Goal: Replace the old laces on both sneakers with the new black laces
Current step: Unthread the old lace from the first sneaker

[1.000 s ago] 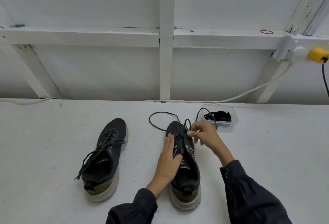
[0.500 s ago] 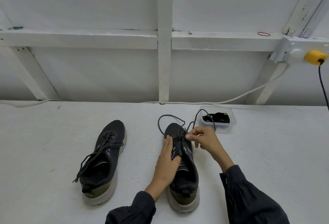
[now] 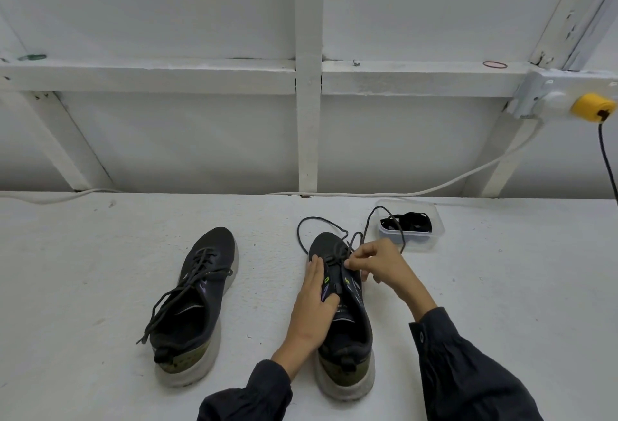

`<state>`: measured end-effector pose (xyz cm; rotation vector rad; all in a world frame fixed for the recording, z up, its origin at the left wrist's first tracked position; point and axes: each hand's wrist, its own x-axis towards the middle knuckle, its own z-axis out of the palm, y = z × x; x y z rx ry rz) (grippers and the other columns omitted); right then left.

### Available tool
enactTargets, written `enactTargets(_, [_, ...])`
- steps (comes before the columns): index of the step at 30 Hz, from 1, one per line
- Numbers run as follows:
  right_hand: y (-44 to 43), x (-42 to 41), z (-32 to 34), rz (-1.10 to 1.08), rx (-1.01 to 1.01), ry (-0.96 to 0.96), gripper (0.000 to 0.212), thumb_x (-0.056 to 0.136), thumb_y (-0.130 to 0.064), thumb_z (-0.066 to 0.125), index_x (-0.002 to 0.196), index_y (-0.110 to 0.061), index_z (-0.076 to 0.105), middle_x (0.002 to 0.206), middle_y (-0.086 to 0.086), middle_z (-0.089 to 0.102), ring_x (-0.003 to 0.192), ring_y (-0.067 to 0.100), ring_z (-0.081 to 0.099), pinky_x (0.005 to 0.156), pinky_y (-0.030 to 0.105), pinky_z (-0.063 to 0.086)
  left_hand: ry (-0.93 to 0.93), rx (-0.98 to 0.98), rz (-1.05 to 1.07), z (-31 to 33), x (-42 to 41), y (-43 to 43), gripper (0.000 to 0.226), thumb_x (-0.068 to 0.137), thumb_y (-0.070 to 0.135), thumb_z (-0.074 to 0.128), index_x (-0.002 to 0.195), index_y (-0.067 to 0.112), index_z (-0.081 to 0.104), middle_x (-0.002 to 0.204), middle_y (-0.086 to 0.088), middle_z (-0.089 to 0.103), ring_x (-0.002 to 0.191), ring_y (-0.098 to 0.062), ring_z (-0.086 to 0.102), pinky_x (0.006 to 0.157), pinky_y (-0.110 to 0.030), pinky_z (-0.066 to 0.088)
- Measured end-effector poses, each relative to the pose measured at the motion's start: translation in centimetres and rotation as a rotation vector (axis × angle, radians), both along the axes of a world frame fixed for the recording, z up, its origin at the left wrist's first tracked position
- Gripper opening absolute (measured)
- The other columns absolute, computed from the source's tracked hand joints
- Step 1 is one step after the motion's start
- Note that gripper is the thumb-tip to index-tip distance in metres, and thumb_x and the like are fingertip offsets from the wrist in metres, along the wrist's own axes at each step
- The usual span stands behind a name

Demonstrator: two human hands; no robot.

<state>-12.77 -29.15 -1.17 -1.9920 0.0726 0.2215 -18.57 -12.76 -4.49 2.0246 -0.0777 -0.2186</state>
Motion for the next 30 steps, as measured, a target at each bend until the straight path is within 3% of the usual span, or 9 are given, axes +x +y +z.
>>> enactTargets(2, [-0.2, 0.5, 0.2, -0.083, 0.044, -0.070, 0.008, 0.081, -0.007, 0.075, 0.075, -0.004, 0.072, 0.067, 0.010, 0.067, 0.048, 0.014, 0.056, 0.042, 0.020, 0.033, 0.002, 0.000, -0.001, -0.1, 0.0, 0.0, 0.072, 0.096, 0.004, 0.046, 0.155, 0.021, 0.009, 0.163, 0.009, 0.003, 0.150, -0.006, 0.003, 0.120, -0.022, 0.007])
enactTargets(6, [-1.5, 1.4, 1.2, -0.453, 0.351, -0.228, 0.010, 0.086, -0.011, 0.073, 0.080, -0.003, 0.069, 0.071, 0.008, 0.064, 0.048, 0.016, 0.055, 0.043, 0.024, 0.035, 0.008, -0.022, 0.007, -0.1, -0.1, 0.0, 0.072, 0.095, 0.003, 0.046, 0.155, 0.022, 0.010, 0.163, 0.009, 0.004, 0.149, -0.004, 0.002, 0.120, -0.021, 0.007])
enactTargets(10, [-1.8, 0.6, 0.6, -0.206, 0.188, -0.025, 0.028, 0.080, -0.025, 0.080, 0.084, 0.001, 0.072, 0.071, 0.007, 0.068, 0.047, 0.015, 0.055, 0.039, 0.020, 0.035, 0.007, -0.021, 0.009, -0.1, 0.0, -0.1, 0.073, 0.096, 0.003, 0.046, 0.155, 0.023, 0.009, 0.162, 0.010, 0.003, 0.149, -0.006, 0.003, 0.122, -0.025, 0.009])
enactTargets(13, [-0.8, -0.2, -0.9, -0.040, 0.082, 0.073, 0.025, 0.075, -0.021, 0.084, 0.082, 0.001, 0.074, 0.067, 0.009, 0.070, 0.048, 0.016, 0.058, 0.040, 0.020, 0.035, 0.000, -0.006, 0.015, -0.1, -0.1, -0.2, 0.073, 0.095, 0.004, 0.046, 0.155, 0.022, 0.009, 0.162, 0.010, 0.004, 0.149, -0.006, 0.004, 0.120, -0.022, 0.008])
enactTargets(18, [-0.1, 0.1, -0.9, -0.078, 0.104, -0.005, 0.007, 0.081, -0.008, 0.076, 0.078, -0.002, 0.073, 0.067, 0.009, 0.068, 0.050, 0.016, 0.058, 0.042, 0.021, 0.034, -0.003, 0.007, 0.012, -0.2, 0.1, -0.1, 0.072, 0.095, 0.004, 0.046, 0.155, 0.021, 0.011, 0.163, 0.009, 0.004, 0.149, -0.005, 0.003, 0.116, -0.016, 0.006])
enactTargets(23, [-1.2, 0.9, 0.0, -0.363, 0.274, -0.154, 0.013, 0.085, -0.012, 0.073, 0.075, -0.005, 0.067, 0.073, 0.005, 0.065, 0.049, 0.015, 0.055, 0.043, 0.024, 0.034, 0.003, -0.001, 0.006, -0.2, 0.0, -0.2, 0.071, 0.096, 0.005, 0.045, 0.155, 0.022, 0.010, 0.163, 0.010, 0.004, 0.149, -0.004, 0.001, 0.117, -0.017, 0.007])
enactTargets(27, [-0.5, -0.2, -1.1, -0.187, 0.202, -0.031, 0.022, 0.085, -0.021, 0.076, 0.085, 0.001, 0.070, 0.076, 0.008, 0.068, 0.047, 0.016, 0.055, 0.041, 0.022, 0.034, 0.000, 0.002, 0.012, -0.1, 0.0, -0.2, 0.072, 0.096, 0.005, 0.046, 0.155, 0.023, 0.009, 0.163, 0.010, 0.004, 0.149, -0.005, 0.002, 0.118, -0.021, 0.008])
enactTargets(30, [0.2, -0.8, -1.7, -0.074, 0.148, 0.009, 0.021, 0.079, -0.022, 0.082, 0.082, -0.003, 0.073, 0.066, 0.006, 0.067, 0.048, 0.016, 0.055, 0.040, 0.021, 0.034, -0.007, 0.010, 0.014, -0.1, 0.0, -0.1, 0.073, 0.095, 0.005, 0.046, 0.155, 0.023, 0.010, 0.163, 0.009, 0.004, 0.149, -0.006, 0.003, 0.117, -0.020, 0.008])
